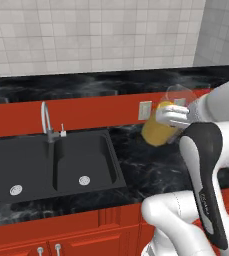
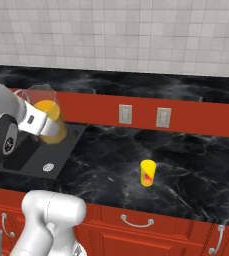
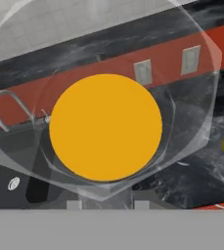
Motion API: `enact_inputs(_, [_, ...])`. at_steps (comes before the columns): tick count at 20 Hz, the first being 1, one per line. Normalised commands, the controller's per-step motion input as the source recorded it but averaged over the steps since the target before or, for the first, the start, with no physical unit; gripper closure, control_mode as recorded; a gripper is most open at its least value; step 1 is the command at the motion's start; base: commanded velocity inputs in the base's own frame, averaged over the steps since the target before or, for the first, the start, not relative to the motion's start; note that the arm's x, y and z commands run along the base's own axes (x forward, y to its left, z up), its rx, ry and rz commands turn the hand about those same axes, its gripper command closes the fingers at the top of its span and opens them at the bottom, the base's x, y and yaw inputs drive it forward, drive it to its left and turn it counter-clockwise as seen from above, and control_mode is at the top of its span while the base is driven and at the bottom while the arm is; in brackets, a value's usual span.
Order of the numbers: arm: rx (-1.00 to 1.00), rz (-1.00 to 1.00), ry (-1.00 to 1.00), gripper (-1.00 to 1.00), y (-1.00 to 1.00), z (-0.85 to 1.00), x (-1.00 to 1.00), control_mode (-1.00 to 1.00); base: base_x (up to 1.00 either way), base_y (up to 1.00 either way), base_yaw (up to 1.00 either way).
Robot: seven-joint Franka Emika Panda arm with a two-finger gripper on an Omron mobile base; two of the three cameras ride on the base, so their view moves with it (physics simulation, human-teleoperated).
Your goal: Place the pitcher and cup on the dining counter for serving.
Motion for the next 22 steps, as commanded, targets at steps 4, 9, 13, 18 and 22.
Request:
enact_inputs(4, [0.0, 0.0, -0.2, 1.0, 0.0, 0.01, -0.94, -1.0, 0.0, 0.0, 0.0])
enact_inputs(9, [0.0, 0.0, -0.15, 1.0, 0.0, 0.0, -0.6, -1.0, 0.0, 0.0, 0.0])
enact_inputs(13, [0.0, 0.0, 0.0, 1.0, 0.0, 0.0, -0.01, -1.0, 0.0, 0.0, 0.0])
enact_inputs(18, [0.0, 0.0, 0.0, 1.0, 0.0, 0.0, 0.08, -1.0, 0.0, 0.0, 0.0])
enact_inputs(22, [0.0, 0.0, 0.0, 1.0, 0.0, 0.0, -0.01, -1.0, 0.0, 0.0, 0.0])
